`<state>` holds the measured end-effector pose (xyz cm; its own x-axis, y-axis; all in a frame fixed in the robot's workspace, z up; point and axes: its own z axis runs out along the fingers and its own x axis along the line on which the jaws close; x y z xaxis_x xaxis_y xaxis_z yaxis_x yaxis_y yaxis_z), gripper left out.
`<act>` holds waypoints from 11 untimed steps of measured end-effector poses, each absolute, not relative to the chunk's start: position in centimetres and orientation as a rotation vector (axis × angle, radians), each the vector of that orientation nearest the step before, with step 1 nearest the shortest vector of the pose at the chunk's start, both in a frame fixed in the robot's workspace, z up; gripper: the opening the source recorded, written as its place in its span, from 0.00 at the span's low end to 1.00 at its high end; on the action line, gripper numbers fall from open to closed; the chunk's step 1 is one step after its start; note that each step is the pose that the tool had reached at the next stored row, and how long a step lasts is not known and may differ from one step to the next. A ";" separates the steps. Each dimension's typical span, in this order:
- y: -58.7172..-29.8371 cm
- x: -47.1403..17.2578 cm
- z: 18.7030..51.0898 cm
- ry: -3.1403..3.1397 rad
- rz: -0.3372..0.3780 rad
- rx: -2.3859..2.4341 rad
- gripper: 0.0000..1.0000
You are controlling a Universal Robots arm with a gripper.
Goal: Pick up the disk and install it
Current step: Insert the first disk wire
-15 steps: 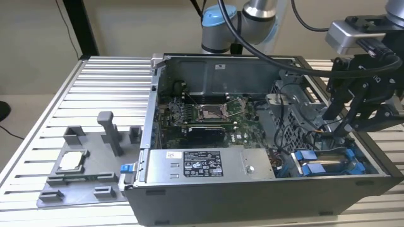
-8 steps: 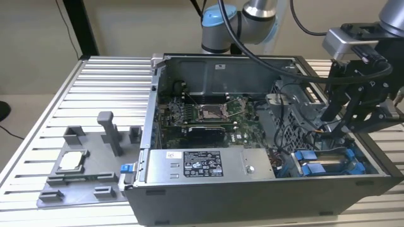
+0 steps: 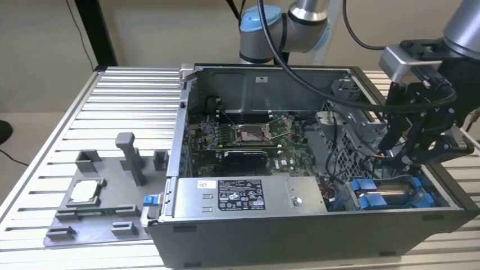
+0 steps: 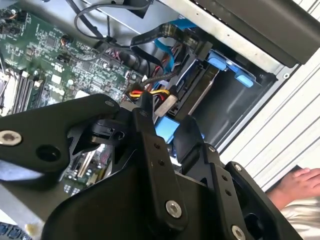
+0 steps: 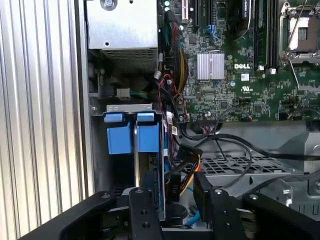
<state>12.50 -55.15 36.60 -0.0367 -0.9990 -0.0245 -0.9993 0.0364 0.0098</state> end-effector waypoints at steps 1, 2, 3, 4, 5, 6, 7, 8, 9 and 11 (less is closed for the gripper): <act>-55.2 12.5 36.4 2.253 0.038 -2.173 1.00; -55.2 12.5 36.3 2.253 0.038 -2.173 1.00; -55.1 12.5 36.3 2.253 0.037 -2.173 1.00; -55.2 12.5 36.3 2.253 0.037 -2.173 1.00; -55.2 12.5 36.2 2.253 0.037 -2.174 1.00; -55.2 12.5 36.2 2.252 0.038 -2.173 1.00; -55.2 12.5 36.2 2.252 0.038 -2.173 1.00; -55.2 12.5 36.1 2.251 0.038 -2.173 1.00; -55.2 12.5 36.1 2.252 0.038 -2.173 1.00; -55.2 12.5 36.1 2.251 0.038 -2.173 1.00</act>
<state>12.52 -55.15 36.13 -0.0354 -0.9990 -0.0256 -0.9993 0.0352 0.0091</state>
